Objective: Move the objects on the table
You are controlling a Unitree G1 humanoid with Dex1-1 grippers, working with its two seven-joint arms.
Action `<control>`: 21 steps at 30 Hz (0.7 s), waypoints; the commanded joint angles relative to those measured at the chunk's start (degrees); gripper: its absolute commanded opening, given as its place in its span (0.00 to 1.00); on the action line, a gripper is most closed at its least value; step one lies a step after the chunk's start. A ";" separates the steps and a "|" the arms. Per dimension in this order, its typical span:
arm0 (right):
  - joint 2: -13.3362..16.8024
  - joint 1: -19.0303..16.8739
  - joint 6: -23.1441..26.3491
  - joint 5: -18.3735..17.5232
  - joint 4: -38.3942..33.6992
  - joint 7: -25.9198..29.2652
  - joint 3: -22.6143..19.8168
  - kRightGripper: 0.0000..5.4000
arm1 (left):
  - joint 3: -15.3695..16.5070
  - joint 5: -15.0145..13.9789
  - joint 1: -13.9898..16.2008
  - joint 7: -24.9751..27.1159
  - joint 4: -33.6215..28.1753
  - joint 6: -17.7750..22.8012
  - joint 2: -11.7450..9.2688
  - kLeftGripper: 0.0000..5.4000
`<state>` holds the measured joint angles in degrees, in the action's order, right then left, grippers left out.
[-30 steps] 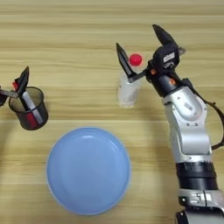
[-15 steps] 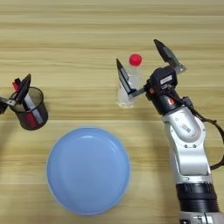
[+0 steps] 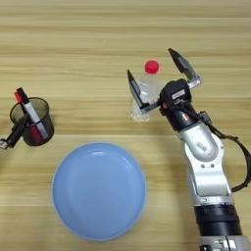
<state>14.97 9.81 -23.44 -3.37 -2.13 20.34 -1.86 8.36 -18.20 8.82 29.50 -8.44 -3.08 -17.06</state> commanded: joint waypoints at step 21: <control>0.28 1.37 -1.35 0.62 -0.73 -1.03 0.53 1.00 | -5.01 3.99 -0.25 4.31 6.91 -0.03 -2.84 1.00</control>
<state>14.98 10.28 -24.32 -3.13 -2.14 19.30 -1.66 3.82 -15.24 9.62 33.55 -2.28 -3.11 -19.20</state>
